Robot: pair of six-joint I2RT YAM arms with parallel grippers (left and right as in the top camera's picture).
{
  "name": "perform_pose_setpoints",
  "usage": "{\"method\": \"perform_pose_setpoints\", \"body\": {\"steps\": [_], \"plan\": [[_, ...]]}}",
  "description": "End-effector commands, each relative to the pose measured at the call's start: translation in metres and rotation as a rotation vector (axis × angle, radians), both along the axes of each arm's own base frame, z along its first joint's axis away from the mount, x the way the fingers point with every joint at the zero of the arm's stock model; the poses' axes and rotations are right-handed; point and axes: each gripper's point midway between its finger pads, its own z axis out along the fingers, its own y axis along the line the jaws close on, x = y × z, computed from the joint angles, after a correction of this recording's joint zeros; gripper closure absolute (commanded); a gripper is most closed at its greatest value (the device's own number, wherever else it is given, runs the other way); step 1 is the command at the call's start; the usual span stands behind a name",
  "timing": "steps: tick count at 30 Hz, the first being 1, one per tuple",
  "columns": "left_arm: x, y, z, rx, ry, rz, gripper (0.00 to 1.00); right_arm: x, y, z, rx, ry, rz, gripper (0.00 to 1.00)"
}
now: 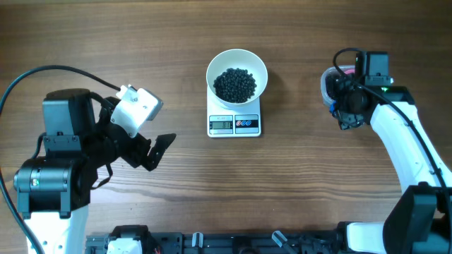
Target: Scoop item into bowl and weigh 150g on scale
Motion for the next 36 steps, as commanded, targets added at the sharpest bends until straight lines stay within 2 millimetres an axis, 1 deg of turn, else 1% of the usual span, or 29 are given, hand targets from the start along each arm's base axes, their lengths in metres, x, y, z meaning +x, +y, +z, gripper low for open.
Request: {"method": "perform_pose_setpoints", "body": {"steps": [1,5,8,11,13,17,19,20,22,25,27,30,33,36], "plan": [[0.001,-0.002,0.007,-0.007,-0.026,-0.02,0.0,-0.01,0.007,-0.014,0.011,0.069,0.071,0.18],[0.001,-0.002,0.007,-0.007,-0.026,-0.02,0.0,-0.009,0.006,-0.015,-0.023,0.068,0.136,0.34],[0.001,-0.002,0.007,-0.007,-0.026,-0.02,0.0,-0.01,0.007,-0.022,-0.019,0.088,0.15,0.42],[0.001,-0.002,0.007,-0.007,-0.026,-0.02,0.0,-0.01,0.013,-0.029,-0.003,0.1,0.215,0.48],[0.001,-0.002,0.007,-0.007,-0.026,-0.02,0.0,-0.012,0.013,-0.032,-0.012,0.11,0.237,0.58],[0.001,-0.002,0.007,-0.007,-0.026,-0.02,0.0,-0.011,0.009,-0.032,-0.029,0.112,0.229,0.62],[0.001,-0.002,0.007,-0.007,-0.026,-0.02,0.0,-0.012,0.008,-0.032,-0.037,0.112,0.244,0.68],[0.001,-0.002,0.007,-0.007,-0.026,-0.02,0.0,-0.014,0.008,-0.032,-0.041,0.12,0.254,0.7],[0.001,-0.002,0.007,-0.007,-0.026,-0.02,0.0,-0.025,0.005,-0.034,-0.043,0.167,0.267,0.76],[0.001,-0.002,0.007,-0.007,-0.026,-0.02,0.0,-0.037,-0.001,-0.035,-0.052,0.213,0.303,0.8],[0.001,-0.002,0.007,-0.007,-0.026,-0.02,0.0,-0.038,-0.005,-0.031,-0.075,0.211,0.369,0.81],[0.001,-0.002,0.007,-0.007,-0.026,-0.02,0.0,-0.034,-0.009,-0.023,-0.112,0.188,0.445,0.81],[0.001,-0.002,0.007,-0.007,-0.026,-0.02,0.0,-0.025,-0.011,-0.009,-0.167,0.145,0.57,0.8],[0.001,-0.002,0.007,-0.007,-0.026,-0.02,0.0,-0.018,-0.013,0.004,-0.211,0.124,0.65,0.8]]}}
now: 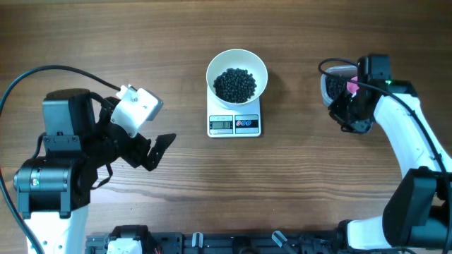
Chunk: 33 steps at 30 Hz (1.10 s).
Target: Scoop item into bowl and weigh 150g on scale
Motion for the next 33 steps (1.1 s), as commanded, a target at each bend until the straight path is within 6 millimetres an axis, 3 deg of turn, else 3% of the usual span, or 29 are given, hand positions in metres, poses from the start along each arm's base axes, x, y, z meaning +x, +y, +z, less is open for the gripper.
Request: {"method": "perform_pose_setpoints", "body": {"steps": [1,4,8,14,21,25,27,28,31,33], "plan": [[0.001,-0.002,0.007,-0.007,-0.026,-0.02,0.0,0.018,-0.008,0.027,-0.071,-0.082,0.131,0.79],[0.001,-0.002,0.007,-0.007,-0.026,-0.02,0.0,0.017,-0.01,0.029,-0.083,-0.08,0.153,0.79],[0.001,-0.002,0.007,-0.007,-0.026,-0.02,0.0,0.002,-0.018,0.025,-0.1,-0.016,0.183,0.79],[0.001,-0.002,0.007,-0.007,-0.026,-0.02,0.0,-0.01,-0.038,0.024,-0.105,0.03,0.077,0.78],[0.001,-0.002,0.007,-0.007,-0.026,-0.02,0.0,-0.002,-0.065,0.026,-0.1,-0.016,-0.117,0.56],[0.001,-0.002,0.007,-0.007,-0.026,-0.02,0.0,0.002,-0.071,0.03,-0.08,-0.043,-0.235,0.44],[0.001,-0.002,0.007,-0.007,-0.025,-0.02,0.0,0.007,-0.069,0.047,-0.052,-0.103,-0.3,0.3],[0.001,-0.002,0.007,-0.007,-0.026,-0.02,0.0,0.008,-0.067,0.066,-0.032,-0.161,-0.342,0.19],[0.001,-0.002,0.007,-0.007,-0.026,-0.02,0.0,0.004,-0.061,0.107,0.016,-0.289,-0.424,0.14],[0.001,-0.002,0.007,-0.007,-0.026,-0.02,0.0,-0.011,-0.054,0.16,0.083,-0.454,-0.521,0.02]]}}
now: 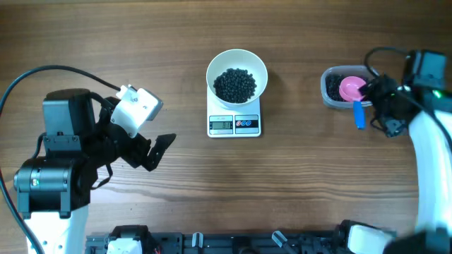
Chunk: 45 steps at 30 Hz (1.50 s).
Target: Scoop item into bowl and weigh 150g on scale
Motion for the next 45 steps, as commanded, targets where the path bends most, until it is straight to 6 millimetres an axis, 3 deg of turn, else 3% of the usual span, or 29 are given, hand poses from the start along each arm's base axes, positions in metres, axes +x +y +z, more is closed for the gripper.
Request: {"method": "perform_pose_setpoints", "body": {"steps": [1,4,6,14,16,31,41,45], "plan": [[0.001,-0.002,0.007,-0.006,-0.026,-0.02,0.0,-0.019,0.011,0.086,0.082,-0.287,-0.16,0.0],[0.001,-0.002,0.007,-0.006,-0.026,-0.02,0.0,-0.042,0.021,0.113,0.095,-0.392,-0.178,0.0],[0.001,-0.002,0.007,-0.006,-0.026,-0.02,0.0,-0.059,0.027,0.106,0.125,-0.402,-0.218,0.0],[0.001,-0.002,0.007,-0.006,-0.026,-0.02,0.0,-0.096,0.049,-0.015,0.335,-0.209,-0.401,0.07],[0.001,-0.002,0.007,-0.006,-0.026,-0.02,0.0,-0.102,0.05,-0.035,0.339,-0.18,-0.413,0.09],[0.001,-0.002,0.007,-0.006,-0.026,-0.02,0.0,-0.071,0.037,-0.081,0.285,-0.365,-0.366,0.15],[0.001,-0.002,0.007,-0.006,-0.026,-0.02,0.0,-0.052,0.017,-0.069,0.224,-0.491,-0.34,0.19],[0.001,-0.002,0.007,-0.006,-0.026,-0.02,0.0,-0.039,0.02,-0.075,0.25,-0.489,-0.294,0.23]]}}
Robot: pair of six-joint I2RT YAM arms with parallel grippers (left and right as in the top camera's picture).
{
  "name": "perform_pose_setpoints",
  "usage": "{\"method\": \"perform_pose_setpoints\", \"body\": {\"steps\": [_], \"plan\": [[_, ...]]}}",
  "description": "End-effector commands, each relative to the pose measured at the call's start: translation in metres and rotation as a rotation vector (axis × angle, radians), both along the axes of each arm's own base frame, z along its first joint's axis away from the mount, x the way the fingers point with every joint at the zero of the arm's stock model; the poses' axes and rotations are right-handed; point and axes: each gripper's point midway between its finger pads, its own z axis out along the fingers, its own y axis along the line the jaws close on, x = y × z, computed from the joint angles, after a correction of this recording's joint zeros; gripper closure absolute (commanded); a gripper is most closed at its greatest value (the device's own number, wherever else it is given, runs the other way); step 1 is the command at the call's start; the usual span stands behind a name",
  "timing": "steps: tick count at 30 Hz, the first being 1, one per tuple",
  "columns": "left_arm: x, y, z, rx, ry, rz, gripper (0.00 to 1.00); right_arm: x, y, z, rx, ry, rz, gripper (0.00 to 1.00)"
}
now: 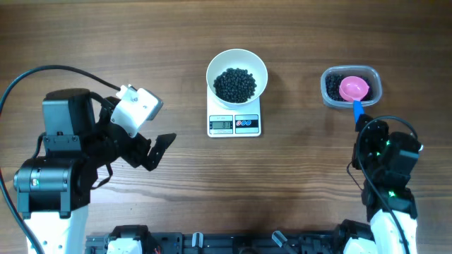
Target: Scoop item into bowl and weigh 150g on scale
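Note:
A white bowl [236, 67] holding black beans [235, 85] stands on the small white scale [234, 124] at the table's far middle. At the far right, a clear container [374, 79] of black beans has the pink scoop [353, 88] lying in it, with the blue handle [357, 111] sticking out over the near rim. My right gripper [367, 132] sits just below the handle tip, apart from it, and looks open and empty. My left gripper [161, 149] is open and empty at the left, well away from the scale.
The left arm's bulky base [60, 162] and its cable [42, 74] fill the left side. The right arm [387, 169] stands at the near right. A dark rail [233, 243] runs along the front edge.
My right gripper was at the scoop's blue handle beside the container. It is now pulled back toward the near right, and the scoop stays in the container. The left arm has not moved.
My right gripper first hung over the bean container, covering most of it. Then the pink scoop showed beneath it in the container. Later the scoop lay in the beans with my gripper at its handle. Now the gripper is clear of it; the bowl and scale are unchanged.

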Motion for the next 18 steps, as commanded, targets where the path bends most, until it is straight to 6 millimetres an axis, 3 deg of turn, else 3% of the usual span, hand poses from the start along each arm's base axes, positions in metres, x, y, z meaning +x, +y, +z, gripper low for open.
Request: {"method": "perform_pose_setpoints", "body": {"steps": [1,6,8,18], "plan": [[0.001,-0.001,0.007,-0.004,-0.025,-0.019,0.0,0.008,0.005,-0.016,0.0,0.026,0.066,0.25],[0.001,-0.001,0.007,-0.004,-0.025,-0.019,0.0,0.031,0.009,-0.031,0.012,0.015,0.133,0.41],[0.001,-0.001,0.007,-0.004,-0.025,-0.019,0.0,0.038,0.007,-0.041,0.014,0.021,0.132,0.43],[0.001,-0.001,0.007,-0.004,-0.025,-0.019,0.0,0.045,-0.013,-0.041,-0.051,-0.002,0.086,0.57]]}}
